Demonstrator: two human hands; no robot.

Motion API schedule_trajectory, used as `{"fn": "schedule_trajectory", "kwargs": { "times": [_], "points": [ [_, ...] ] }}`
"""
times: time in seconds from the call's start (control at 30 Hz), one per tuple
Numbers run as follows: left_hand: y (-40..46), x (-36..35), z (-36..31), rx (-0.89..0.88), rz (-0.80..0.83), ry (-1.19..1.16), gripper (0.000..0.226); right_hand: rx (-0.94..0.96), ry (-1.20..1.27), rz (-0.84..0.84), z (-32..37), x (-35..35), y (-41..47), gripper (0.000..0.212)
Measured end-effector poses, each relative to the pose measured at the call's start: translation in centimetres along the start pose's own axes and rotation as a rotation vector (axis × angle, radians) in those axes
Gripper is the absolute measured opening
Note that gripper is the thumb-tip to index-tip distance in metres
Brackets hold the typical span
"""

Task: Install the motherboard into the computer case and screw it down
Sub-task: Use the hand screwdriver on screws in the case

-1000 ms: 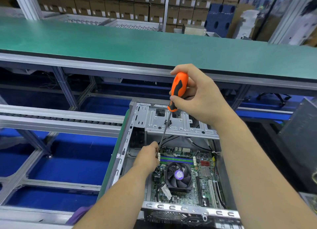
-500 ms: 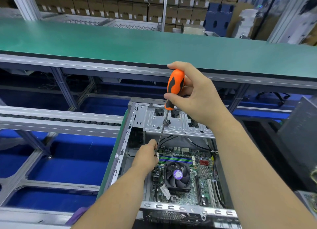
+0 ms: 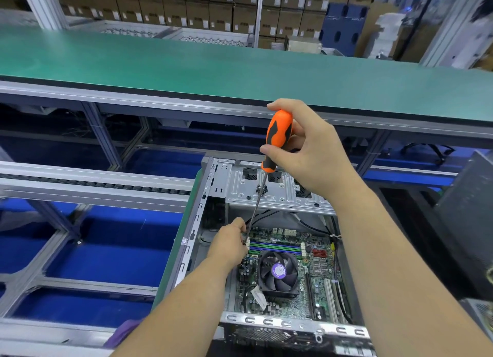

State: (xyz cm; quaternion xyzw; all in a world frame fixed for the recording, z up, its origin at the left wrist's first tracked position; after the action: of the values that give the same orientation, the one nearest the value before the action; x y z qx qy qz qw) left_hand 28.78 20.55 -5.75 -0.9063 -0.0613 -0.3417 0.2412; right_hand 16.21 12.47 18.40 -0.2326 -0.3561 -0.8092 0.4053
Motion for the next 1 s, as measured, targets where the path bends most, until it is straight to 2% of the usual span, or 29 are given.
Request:
{"fn": "schedule_trajectory", "kwargs": {
  "times": [0.13, 0.3, 0.4, 0.5, 0.57, 0.73, 1.0],
  "points": [
    [-0.2, 0.4, 0.3, 0.072, 0.01, -0.043, 0.033, -0.007, -0.005, 0.015, -0.2, -0.2, -0.2, 0.053],
    [-0.6, 1.6, 1.7, 0.32, -0.113, -0.109, 0.016, -0.015, -0.009, 0.025, -0.4, -0.5, -0.3, 0.054],
    [-0.8, 1.0, 1.8, 0.398, 0.052, -0.068, 0.007, -0.015, -0.014, 0.036, -0.6, -0.7, -0.3, 0.055],
    [-0.9, 0.5, 1.7, 0.435, 0.184, -0.129, 0.038, -0.02, -0.02, 0.042, -0.8, -1.0, -0.3, 0.055],
    [-1.3, 0.7, 1.4, 0.448, 0.221, -0.171, 0.047, -0.026, -0.017, 0.037, -1.0, -1.1, -0.3, 0.055],
    [-2.4, 0.2, 0.5, 0.408, 0.411, -0.15, 0.031, -0.032, -0.021, 0.024, -1.3, -1.1, -0.3, 0.055],
    [-2.8, -1.1, 1.0, 0.488, 0.634, -0.028, 0.053, -0.024, -0.009, 0.028, -1.3, -1.4, -0.1, 0.055]
  ]
}}
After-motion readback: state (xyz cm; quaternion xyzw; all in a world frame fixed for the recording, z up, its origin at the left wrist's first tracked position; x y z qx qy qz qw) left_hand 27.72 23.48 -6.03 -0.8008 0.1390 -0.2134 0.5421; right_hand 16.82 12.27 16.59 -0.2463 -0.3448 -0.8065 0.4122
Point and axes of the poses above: each hand's wrist, its own y-axis towards the middle knuckle, its own x-axis out of the back of the hand, z = x × y, the point moved 3 cm from there along y, towards the middle knuckle, and after that the axes turned 15 degrees about z, right-handed, at the moved point
